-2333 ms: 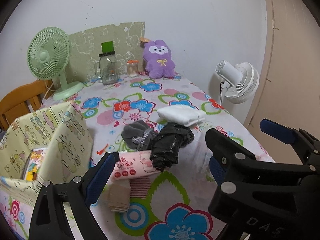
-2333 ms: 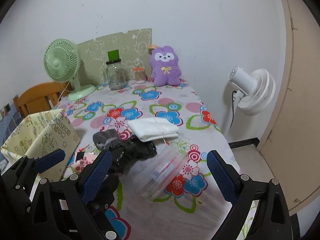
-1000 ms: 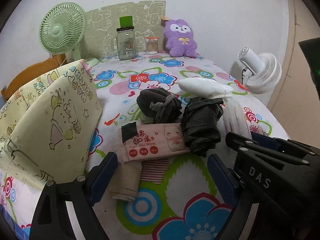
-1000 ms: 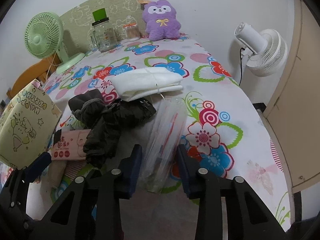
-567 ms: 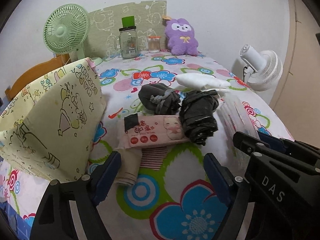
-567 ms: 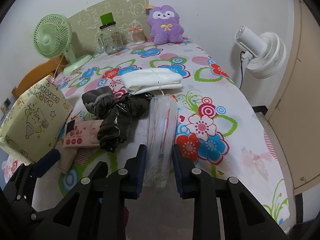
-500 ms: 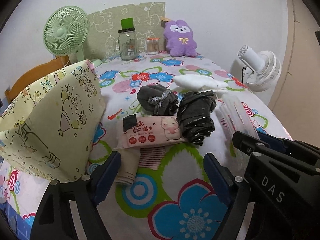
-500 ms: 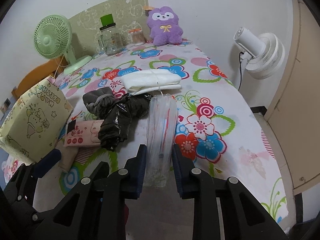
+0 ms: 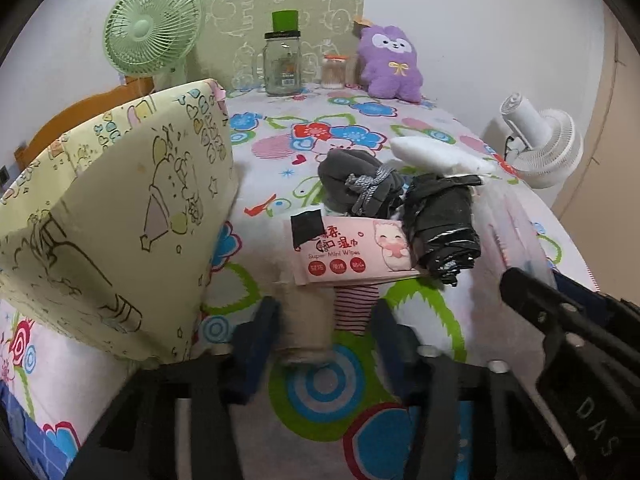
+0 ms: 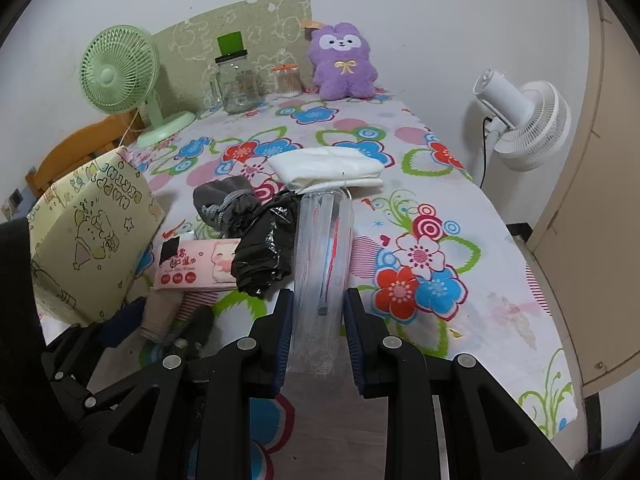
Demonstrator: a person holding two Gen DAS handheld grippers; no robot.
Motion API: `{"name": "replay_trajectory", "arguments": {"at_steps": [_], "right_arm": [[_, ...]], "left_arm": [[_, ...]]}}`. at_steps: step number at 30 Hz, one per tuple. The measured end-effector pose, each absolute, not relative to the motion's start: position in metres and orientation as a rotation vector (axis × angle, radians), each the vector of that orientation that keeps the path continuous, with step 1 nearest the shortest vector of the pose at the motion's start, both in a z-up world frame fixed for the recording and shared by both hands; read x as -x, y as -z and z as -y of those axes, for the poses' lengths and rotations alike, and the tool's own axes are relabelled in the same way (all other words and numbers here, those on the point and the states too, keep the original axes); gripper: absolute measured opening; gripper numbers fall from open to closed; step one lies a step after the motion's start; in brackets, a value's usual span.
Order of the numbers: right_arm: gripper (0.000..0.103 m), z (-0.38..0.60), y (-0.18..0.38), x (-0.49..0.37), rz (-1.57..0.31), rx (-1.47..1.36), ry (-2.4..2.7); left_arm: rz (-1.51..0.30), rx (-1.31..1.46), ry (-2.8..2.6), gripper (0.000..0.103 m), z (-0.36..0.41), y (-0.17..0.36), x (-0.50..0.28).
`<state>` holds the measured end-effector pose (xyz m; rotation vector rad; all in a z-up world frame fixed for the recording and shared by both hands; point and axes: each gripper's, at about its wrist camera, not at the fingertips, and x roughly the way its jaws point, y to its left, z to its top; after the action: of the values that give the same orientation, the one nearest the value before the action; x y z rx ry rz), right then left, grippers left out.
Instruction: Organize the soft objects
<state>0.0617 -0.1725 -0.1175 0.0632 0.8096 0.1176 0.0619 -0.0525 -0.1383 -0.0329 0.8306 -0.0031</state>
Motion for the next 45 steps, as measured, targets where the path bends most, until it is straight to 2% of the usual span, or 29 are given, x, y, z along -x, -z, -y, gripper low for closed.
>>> {"name": "replay_trajectory", "arguments": {"at_steps": [5, 9, 45], "right_arm": [[0.028, 0.169, 0.116, -0.061, -0.8, -0.066, -0.126], [0.028, 0.166, 0.115, -0.058, -0.794, -0.067, -0.133], [0.028, 0.165, 0.049, -0.035, -0.662, -0.084, -0.139]], "left_arm": [[-0.854, 0.029, 0.013, 0.012, 0.05, 0.136, -0.063], [-0.865, 0.013, 0.012, 0.005, 0.053, 0.134, -0.06], [-0.749, -0.031, 0.056, 0.005, 0.061, 0.058, -0.037]]}}
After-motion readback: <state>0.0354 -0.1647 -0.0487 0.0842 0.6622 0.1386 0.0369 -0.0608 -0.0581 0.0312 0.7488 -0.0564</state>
